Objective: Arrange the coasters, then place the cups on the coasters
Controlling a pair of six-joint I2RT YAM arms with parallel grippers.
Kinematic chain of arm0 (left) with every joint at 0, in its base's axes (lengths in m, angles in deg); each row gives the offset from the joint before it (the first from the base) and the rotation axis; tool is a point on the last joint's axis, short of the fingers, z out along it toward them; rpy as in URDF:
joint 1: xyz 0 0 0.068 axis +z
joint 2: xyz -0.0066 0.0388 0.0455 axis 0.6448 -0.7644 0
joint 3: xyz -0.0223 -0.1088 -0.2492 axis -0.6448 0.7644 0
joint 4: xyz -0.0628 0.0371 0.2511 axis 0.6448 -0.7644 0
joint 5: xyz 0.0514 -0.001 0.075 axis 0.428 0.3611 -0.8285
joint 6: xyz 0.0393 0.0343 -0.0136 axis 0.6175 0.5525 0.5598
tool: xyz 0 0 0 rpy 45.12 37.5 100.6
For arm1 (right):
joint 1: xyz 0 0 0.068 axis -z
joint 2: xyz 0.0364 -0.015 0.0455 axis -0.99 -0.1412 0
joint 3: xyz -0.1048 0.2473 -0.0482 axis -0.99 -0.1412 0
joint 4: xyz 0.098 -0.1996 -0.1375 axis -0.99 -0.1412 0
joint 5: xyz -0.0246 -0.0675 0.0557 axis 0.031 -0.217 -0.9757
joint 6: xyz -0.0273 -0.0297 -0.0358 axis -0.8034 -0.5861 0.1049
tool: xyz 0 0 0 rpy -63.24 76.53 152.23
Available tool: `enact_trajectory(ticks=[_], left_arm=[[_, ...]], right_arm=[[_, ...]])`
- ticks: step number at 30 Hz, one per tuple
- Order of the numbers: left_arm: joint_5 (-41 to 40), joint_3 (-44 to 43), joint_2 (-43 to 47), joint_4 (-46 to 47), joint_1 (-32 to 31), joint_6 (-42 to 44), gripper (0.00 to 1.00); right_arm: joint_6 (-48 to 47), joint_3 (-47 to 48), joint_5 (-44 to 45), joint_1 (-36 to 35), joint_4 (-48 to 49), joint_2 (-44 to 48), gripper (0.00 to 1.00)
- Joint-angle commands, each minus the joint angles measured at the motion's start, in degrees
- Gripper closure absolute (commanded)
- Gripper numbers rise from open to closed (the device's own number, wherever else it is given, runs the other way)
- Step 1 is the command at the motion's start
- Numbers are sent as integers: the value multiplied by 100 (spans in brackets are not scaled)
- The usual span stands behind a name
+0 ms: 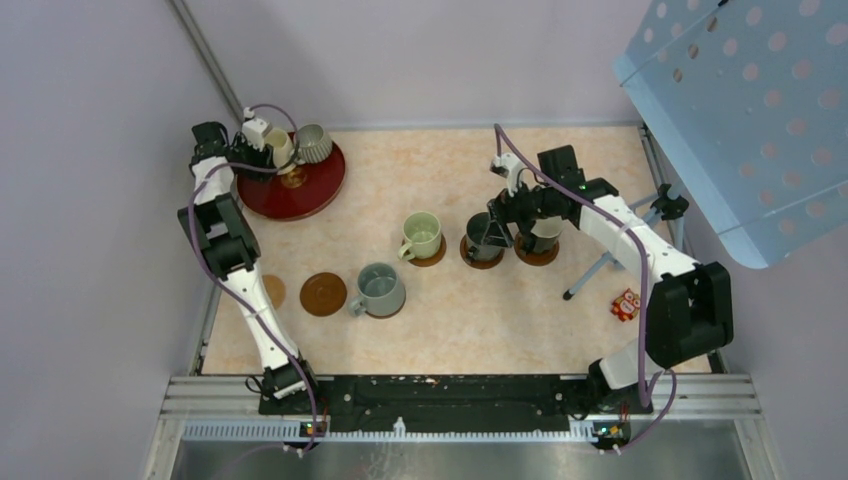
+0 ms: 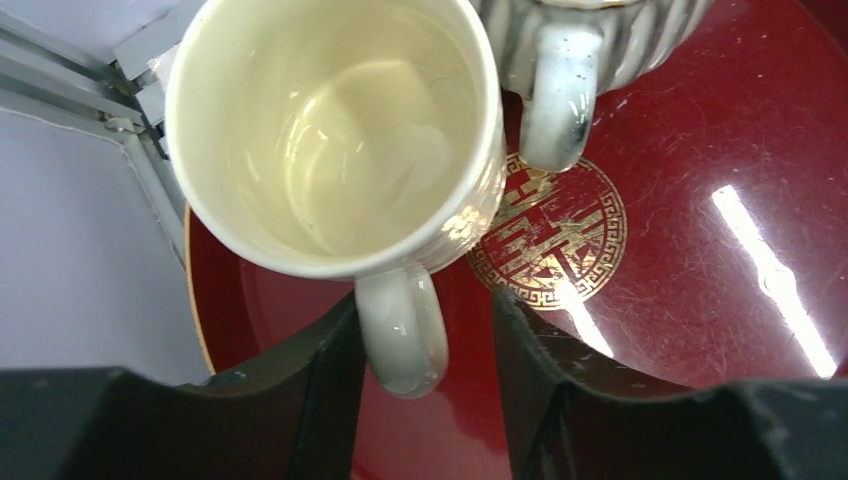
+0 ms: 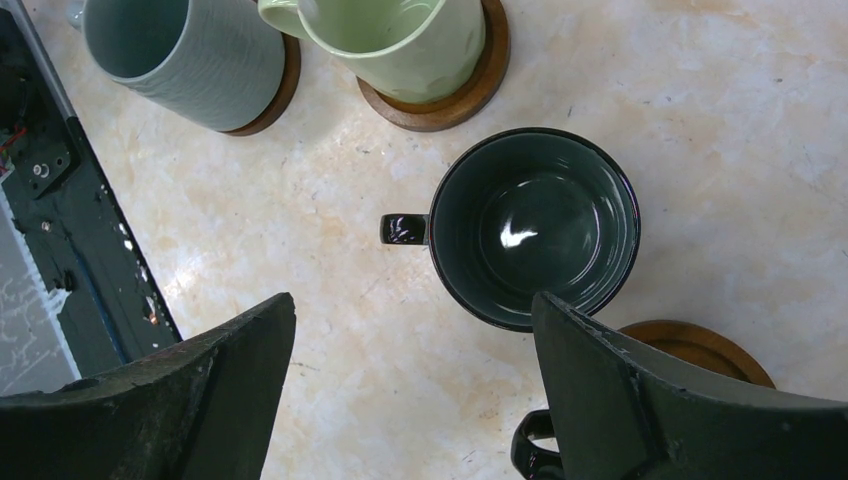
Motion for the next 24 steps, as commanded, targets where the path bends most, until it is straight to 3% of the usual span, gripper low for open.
enact_trajectory(ticks=[1, 6, 9, 14, 20, 24], left_arm=[[-258, -411, -92, -87, -75, -304, 52], [-250, -200, 146, -165, -70, -536, 74], [-207, 318, 502, -198, -70, -582, 81], [-223, 1246, 1164, -224, -65, -475, 87], [-427, 1538, 1439, -967, -38, -226, 93], [-625, 1717, 1467, -1277, 4, 84, 89]], right_arm=[[-54, 267, -101, 48, 124, -66, 13], [-15, 293, -135, 47, 112, -66, 13], [31, 304, -204, 47, 111, -66, 13], [52, 308, -269, 45, 94, -1, 13], [47, 272, -265, 45, 48, 147, 13], [15, 241, -226, 46, 12, 216, 13]])
